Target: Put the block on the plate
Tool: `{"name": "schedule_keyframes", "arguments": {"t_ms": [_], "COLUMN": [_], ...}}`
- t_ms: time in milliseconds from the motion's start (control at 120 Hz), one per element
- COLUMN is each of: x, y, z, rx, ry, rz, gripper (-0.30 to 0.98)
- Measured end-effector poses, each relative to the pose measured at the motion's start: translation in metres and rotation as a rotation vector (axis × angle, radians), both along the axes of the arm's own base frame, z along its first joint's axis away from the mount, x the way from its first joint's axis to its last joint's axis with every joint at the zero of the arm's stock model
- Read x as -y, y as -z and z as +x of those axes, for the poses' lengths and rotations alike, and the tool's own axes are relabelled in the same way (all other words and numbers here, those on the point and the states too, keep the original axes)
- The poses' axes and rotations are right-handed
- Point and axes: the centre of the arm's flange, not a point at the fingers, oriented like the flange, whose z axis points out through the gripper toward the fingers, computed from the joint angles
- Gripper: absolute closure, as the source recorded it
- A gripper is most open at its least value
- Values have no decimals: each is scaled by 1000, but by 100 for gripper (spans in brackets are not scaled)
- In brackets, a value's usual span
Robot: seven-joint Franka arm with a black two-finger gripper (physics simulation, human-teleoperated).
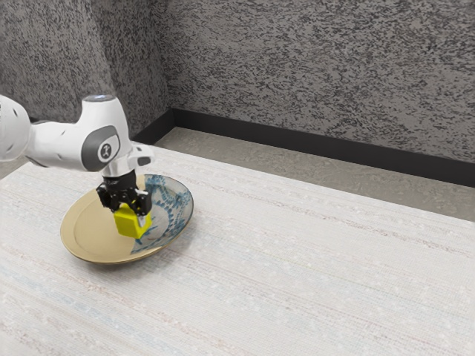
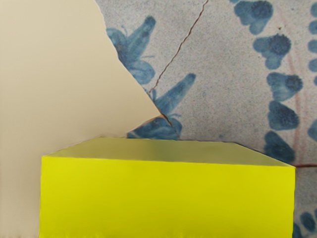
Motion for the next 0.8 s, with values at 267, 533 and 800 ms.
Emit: {"name": "schedule_keyframes", "arguments": {"t_ms": [267, 533, 800], "x": [-2, 63, 86], "y": [-48, -168, -259], "z": [-3, 5, 9], "rx": [65, 131, 127], "ry": [0, 144, 239], "rz": [10, 13, -3], "gripper": [9, 3, 1]}}
